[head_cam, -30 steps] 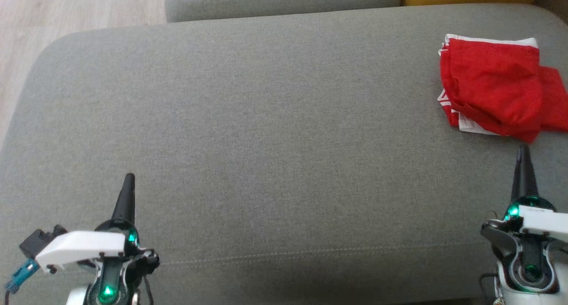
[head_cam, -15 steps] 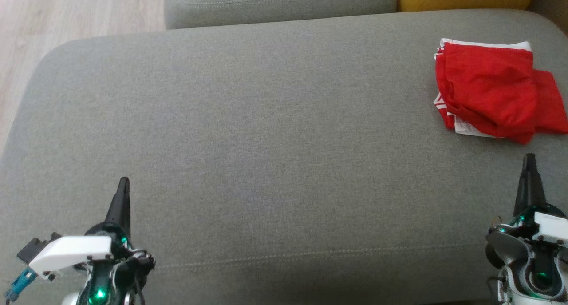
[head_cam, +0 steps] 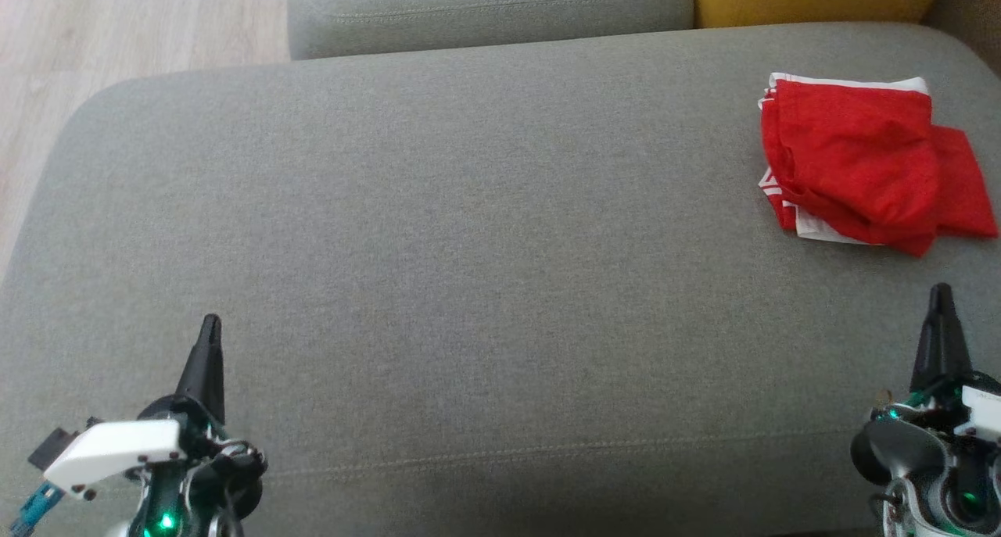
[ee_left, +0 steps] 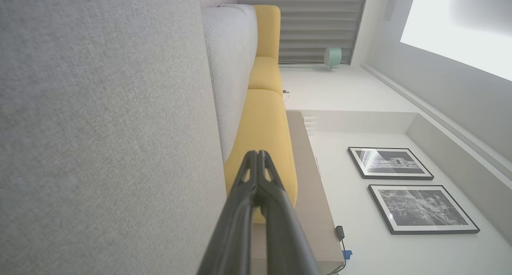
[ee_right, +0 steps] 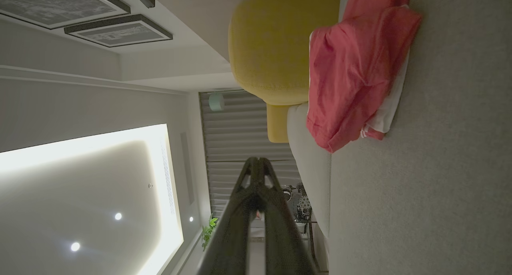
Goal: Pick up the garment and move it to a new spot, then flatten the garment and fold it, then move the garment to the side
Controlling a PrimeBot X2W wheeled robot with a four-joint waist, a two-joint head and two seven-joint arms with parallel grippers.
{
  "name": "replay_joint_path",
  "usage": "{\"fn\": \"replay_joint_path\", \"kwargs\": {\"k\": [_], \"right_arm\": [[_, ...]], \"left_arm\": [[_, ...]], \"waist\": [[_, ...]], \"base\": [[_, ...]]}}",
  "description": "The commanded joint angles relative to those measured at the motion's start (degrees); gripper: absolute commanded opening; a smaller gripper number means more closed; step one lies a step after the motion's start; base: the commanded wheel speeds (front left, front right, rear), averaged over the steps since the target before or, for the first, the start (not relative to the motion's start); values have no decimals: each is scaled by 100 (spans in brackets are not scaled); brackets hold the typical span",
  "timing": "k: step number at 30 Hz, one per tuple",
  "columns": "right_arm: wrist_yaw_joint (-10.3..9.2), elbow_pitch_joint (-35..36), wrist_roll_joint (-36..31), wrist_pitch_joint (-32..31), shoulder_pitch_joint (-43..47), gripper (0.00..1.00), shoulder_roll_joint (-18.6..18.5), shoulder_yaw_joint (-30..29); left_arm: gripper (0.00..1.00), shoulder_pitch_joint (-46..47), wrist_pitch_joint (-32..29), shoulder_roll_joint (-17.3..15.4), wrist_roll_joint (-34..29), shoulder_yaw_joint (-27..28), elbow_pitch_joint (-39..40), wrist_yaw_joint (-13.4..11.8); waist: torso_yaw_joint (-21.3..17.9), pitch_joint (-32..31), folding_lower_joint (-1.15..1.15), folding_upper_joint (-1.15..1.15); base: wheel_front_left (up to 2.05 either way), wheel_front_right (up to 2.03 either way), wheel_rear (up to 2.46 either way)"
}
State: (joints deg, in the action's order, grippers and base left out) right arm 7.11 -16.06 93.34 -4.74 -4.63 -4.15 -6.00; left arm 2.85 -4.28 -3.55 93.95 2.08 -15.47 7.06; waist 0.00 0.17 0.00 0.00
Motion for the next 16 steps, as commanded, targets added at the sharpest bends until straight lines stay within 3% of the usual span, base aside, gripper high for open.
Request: {"fn": "replay_joint_path", "kwargs": {"k": [1,16], "right_arm": [[37,213,19,-43,-140,0,8,112],[37,211,-4,-65,-143,0,28,85]], "left_arm": [[0,314,-33,-101,17,210,155,43],[0,317,-62,-76,-13,246,152,43]], "waist": [[0,1,0,0],[0,1,0,0]], "base": [[0,0,0],[0,0,0]]}}
